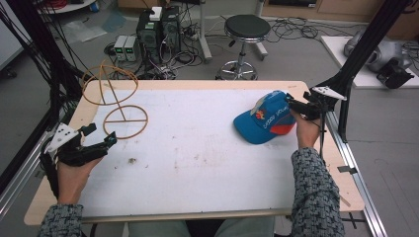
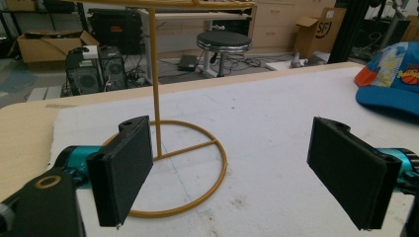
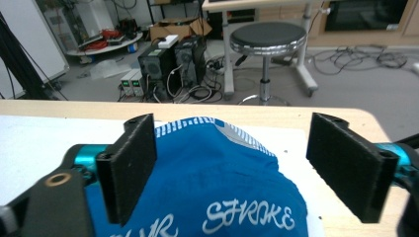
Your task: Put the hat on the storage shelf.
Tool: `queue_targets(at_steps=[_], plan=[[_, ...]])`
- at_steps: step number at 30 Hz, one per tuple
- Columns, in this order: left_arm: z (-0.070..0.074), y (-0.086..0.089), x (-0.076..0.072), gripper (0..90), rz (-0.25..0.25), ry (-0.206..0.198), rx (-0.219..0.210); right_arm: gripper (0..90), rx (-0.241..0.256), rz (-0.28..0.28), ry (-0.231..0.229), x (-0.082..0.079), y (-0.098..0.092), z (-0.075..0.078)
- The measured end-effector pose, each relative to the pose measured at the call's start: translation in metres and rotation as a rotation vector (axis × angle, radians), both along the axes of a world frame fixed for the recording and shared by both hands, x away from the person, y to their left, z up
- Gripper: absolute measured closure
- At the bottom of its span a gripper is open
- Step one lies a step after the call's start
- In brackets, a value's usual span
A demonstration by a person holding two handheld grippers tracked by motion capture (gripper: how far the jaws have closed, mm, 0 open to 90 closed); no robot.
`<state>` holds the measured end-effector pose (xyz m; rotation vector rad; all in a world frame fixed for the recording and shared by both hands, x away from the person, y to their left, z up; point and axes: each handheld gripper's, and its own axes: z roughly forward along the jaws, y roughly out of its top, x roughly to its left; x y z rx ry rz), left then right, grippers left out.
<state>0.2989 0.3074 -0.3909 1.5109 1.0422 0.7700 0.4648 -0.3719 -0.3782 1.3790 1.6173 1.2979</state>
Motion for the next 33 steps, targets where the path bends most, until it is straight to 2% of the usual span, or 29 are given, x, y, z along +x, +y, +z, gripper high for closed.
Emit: queue_targets(at_steps=[6, 8, 11, 14, 15, 17, 19, 22, 25, 29, 30, 33], plan=[[-0.001, 0.000, 0.000, 17.9, 0.002, 0.002, -0.003, 28.1, 0.072, 0.016, 0.038, 0.014, 0.003, -0.008], [-0.001, 0.001, 0.001, 18.1, -0.001, 0.003, -0.001, 33.7, 0.048, 0.019, 0.070, 0.018, 0.004, -0.014], [-0.001, 0.001, 0.001, 18.1, 0.000, 0.004, -0.001, 36.4, 0.043, 0.023, 0.081, 0.019, 0.005, -0.016], [-0.001, 0.001, 0.001, 18.1, -0.001, 0.006, -0.001, 47.1, 0.024, 0.024, 0.085, 0.019, 0.005, -0.016], [-0.001, 0.001, 0.001, 18.1, -0.003, 0.009, 0.003, 54.8, 0.025, 0.027, 0.081, 0.018, 0.005, -0.015], [-0.002, 0.001, 0.001, 18.1, -0.004, 0.008, 0.003, 57.4, 0.027, 0.025, 0.078, 0.018, 0.005, -0.015], [-0.002, 0.001, 0.001, 18.1, -0.005, 0.007, 0.000, 62.1, 0.078, 0.035, 0.080, 0.019, 0.001, -0.017], [-0.001, 0.001, 0.001, 18.2, -0.004, 0.005, -0.003, 61.5, 0.075, 0.030, 0.081, 0.020, 0.001, -0.017], [-0.002, 0.002, 0.001, 18.3, -0.003, 0.008, -0.004, 50.2, 0.074, 0.022, 0.090, 0.022, -0.001, -0.020], [-0.002, 0.001, 0.001, 18.4, -0.008, 0.009, -0.002, 50.7, 0.070, 0.022, 0.113, 0.023, -0.003, -0.023], [-0.002, 0.001, 0.002, 18.5, -0.008, 0.010, -0.001, 57.7, 0.058, 0.037, 0.121, 0.024, -0.003, -0.025], [-0.002, 0.001, 0.002, 18.6, -0.008, 0.012, -0.001, 69.7, 0.021, 0.055, 0.110, 0.024, 0.000, -0.023]])
